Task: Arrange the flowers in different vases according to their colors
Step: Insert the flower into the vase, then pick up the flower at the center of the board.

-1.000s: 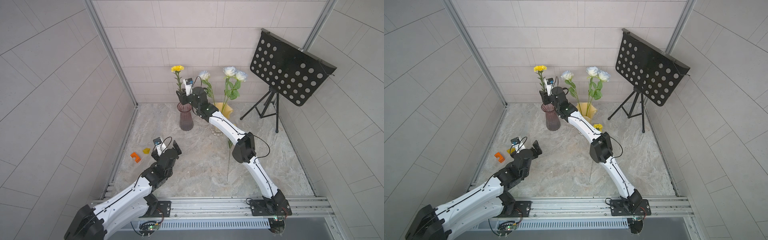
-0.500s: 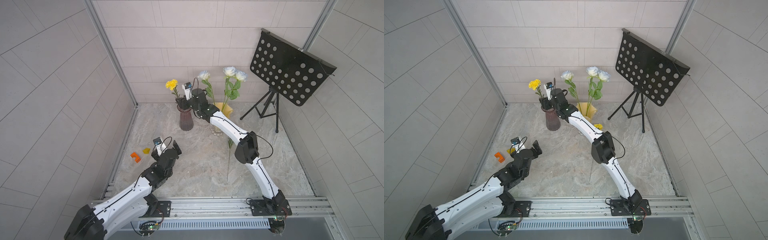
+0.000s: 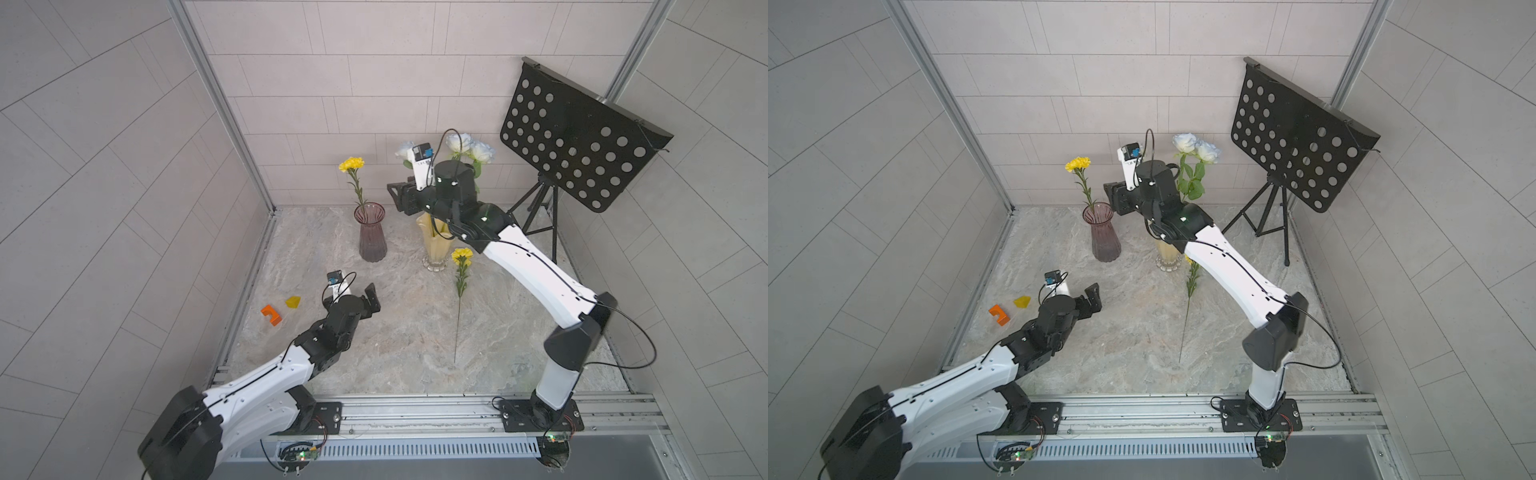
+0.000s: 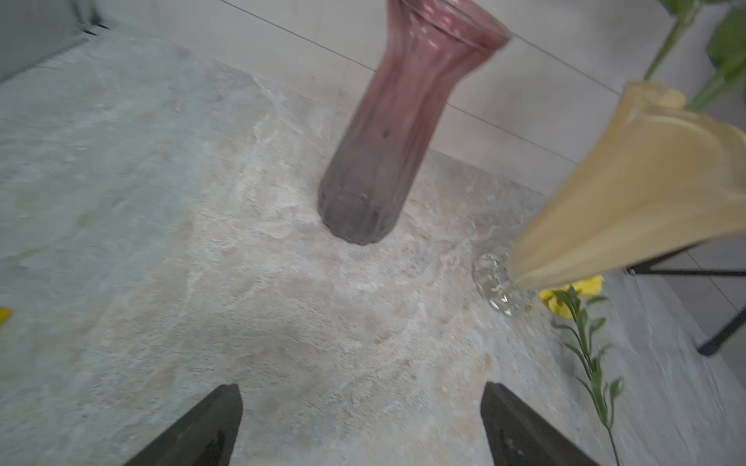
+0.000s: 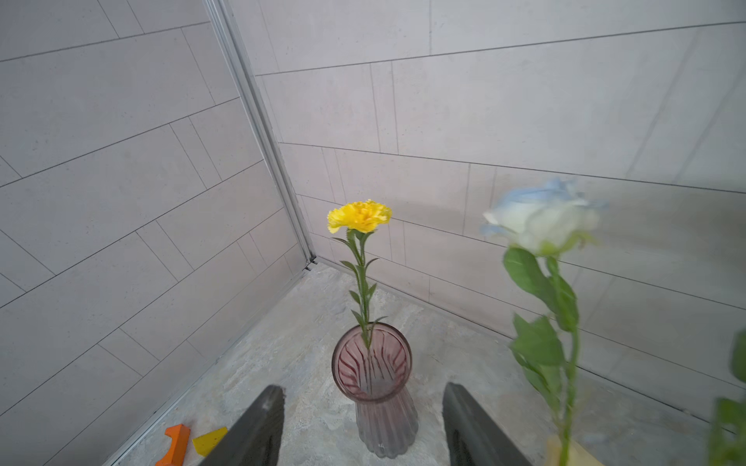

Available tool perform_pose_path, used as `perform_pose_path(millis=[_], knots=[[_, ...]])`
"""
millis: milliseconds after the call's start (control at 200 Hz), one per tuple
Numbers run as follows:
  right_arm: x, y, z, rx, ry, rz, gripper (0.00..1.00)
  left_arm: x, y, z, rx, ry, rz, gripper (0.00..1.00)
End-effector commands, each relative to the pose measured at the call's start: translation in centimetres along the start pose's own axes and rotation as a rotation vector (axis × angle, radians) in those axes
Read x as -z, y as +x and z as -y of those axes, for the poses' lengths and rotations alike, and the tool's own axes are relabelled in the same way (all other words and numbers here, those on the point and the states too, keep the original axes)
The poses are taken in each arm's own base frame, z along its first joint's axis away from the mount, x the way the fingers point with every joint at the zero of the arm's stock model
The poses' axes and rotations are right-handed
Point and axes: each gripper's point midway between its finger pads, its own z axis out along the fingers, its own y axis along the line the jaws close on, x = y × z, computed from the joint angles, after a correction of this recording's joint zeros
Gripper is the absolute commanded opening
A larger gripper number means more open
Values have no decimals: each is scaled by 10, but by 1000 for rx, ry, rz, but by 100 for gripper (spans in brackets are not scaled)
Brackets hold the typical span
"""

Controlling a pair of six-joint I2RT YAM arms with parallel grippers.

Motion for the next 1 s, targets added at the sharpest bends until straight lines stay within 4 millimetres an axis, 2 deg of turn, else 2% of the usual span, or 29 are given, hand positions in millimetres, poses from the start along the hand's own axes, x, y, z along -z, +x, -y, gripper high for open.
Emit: perform_pose_path(millis=[0, 55, 165, 205, 275, 385, 495, 600, 725, 996], knots=[[25, 64, 42, -14, 189, -141, 68, -5, 1, 69, -128, 229, -89, 100], [42, 95, 61, -21, 257, -191, 68, -8, 15, 82, -199, 256, -160, 100], [74, 160, 102, -78, 389, -306, 68, -12, 42, 89, -227, 312, -231, 100], [84, 183, 116, -103, 426, -342, 68, -13, 44, 92, -215, 328, -231, 100], [97, 221, 136, -135, 480, -402, 68, -9, 36, 97, -212, 335, -232, 100], [103, 274, 156, -238, 508, -477, 67, -10, 36, 85, -210, 287, -206, 100], [98, 321, 160, -308, 501, -586, 66, -11, 33, 78, -190, 262, -168, 100], [92, 349, 159, -319, 489, -677, 65, -11, 33, 80, -200, 266, -180, 100], [83, 371, 155, -356, 462, -720, 64, -13, 35, 78, -203, 254, -183, 100], [70, 396, 156, -373, 467, -784, 57, -13, 34, 78, -202, 252, -184, 100]])
